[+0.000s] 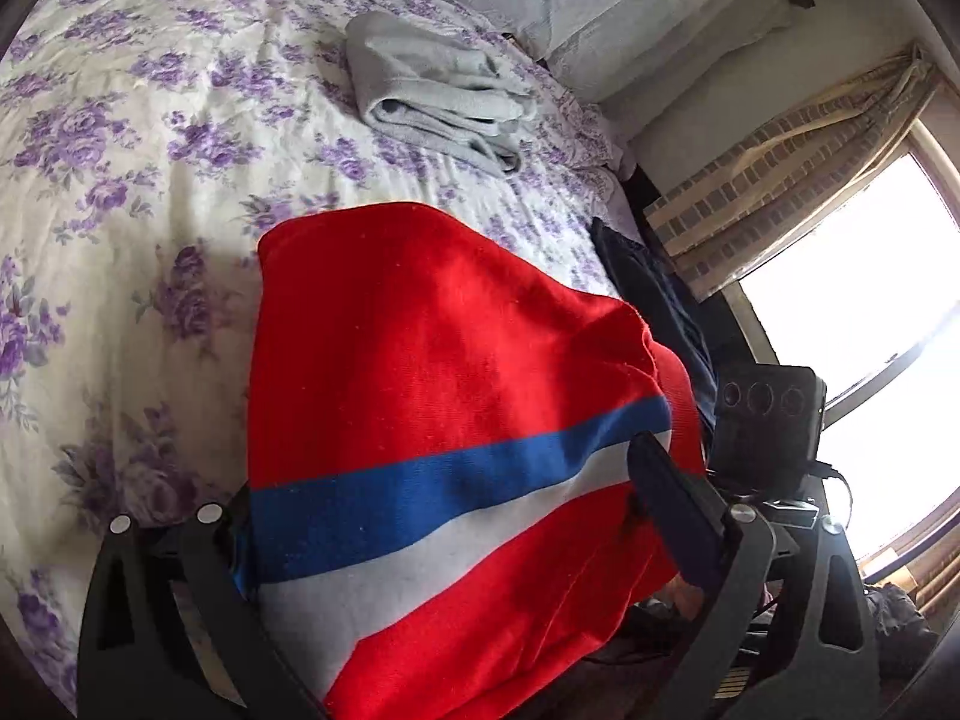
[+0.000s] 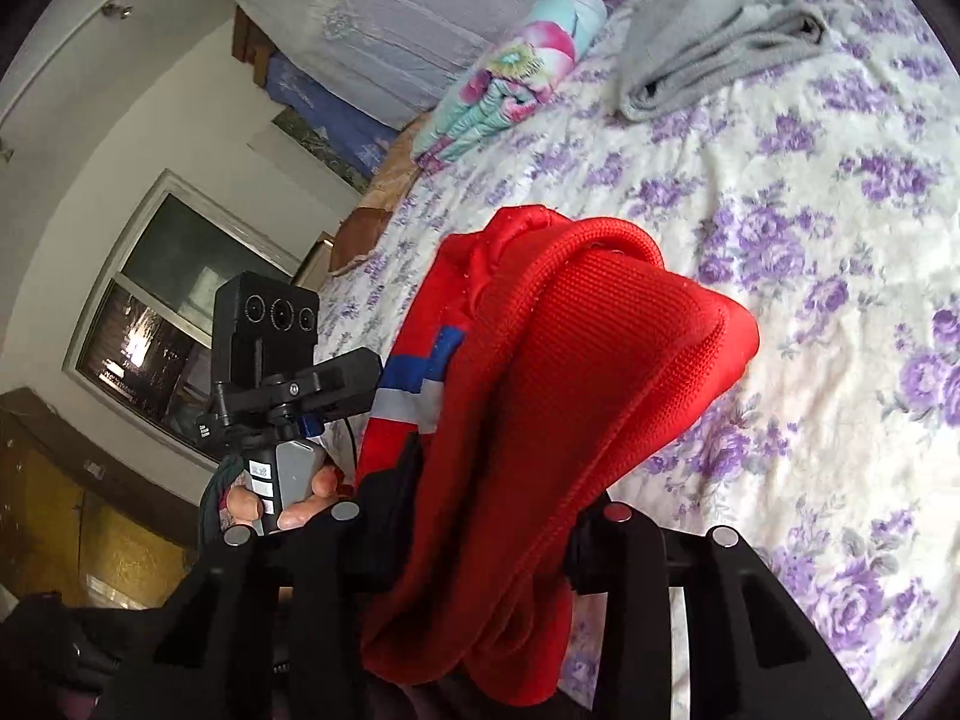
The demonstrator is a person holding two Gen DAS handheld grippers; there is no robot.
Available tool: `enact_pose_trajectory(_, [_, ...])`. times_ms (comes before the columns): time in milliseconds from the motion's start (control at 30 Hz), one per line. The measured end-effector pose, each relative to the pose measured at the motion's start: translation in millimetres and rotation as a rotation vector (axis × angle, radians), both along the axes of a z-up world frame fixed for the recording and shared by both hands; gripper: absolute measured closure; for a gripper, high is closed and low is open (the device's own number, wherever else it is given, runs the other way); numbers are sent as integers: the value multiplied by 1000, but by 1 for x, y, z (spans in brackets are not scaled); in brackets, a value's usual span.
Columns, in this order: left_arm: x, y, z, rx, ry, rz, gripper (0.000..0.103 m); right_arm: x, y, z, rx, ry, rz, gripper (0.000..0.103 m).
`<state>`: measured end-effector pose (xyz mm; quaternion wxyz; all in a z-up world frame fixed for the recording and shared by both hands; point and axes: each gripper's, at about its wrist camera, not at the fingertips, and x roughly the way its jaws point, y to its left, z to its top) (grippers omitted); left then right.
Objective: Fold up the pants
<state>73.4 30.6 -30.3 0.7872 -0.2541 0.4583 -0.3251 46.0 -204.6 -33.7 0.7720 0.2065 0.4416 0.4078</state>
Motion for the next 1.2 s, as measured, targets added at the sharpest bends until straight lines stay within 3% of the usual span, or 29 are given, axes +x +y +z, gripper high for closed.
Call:
enact_pose_trajectory(67, [-3, -11, 5, -17, -3, -12, 5, -9, -16, 13, -3, -43, -9, 64])
enact_pose_trajectory(133, [3, -25, -3, -62, 50, -46, 5, -12, -35, 17, -21, -42, -48, 64])
enact_pose_trajectory(200, [10, -39, -16, -39, 76, -70, 5, -7, -54, 10, -63, -16, -93, 63])
enact_pose_trajectory(267, [19, -55, -36, 57, 87, -72, 5, 3, -72, -16, -73, 92, -101, 59])
enact_pose_trajectory(333, [17, -62, -37, 76, 30, -63, 5, 10, -85, -49, -6, 212, -103, 55])
enact_pose_trajectory(367, [17, -68, -38, 109, 31, -71, 5, 10, -90, -57, 35, 216, -108, 55])
enact_pose_trajectory(467, [15, -77, -33, 158, 14, -59, 6, 4, -96, -55, 91, 171, -121, 59])
enact_pose_trajectory(600, [8, -83, -5, 175, -45, -56, 35, 2, -100, -34, 114, 96, -132, 61])
enact_pose_trajectory(733, [18, -82, 38, 145, -116, -24, 36, 22, -97, 11, 89, 2, -110, 62])
enact_pose_trajectory(900, [91, -81, 99, 124, -218, 38, 36, 91, -86, 97, 5, -173, -117, 62])
enact_pose_trajectory(1000, [156, -81, 132, 80, -266, 91, 33, 149, -79, 140, -50, -269, -160, 62])
enact_pose_trajectory(1100, [222, -81, 143, 55, -269, 129, 29, 215, -74, 159, -97, -326, -238, 60])
enact_pose_trajectory(1200, [295, -78, 120, 42, -217, 196, 22, 286, -63, 146, -153, -320, -302, 58])
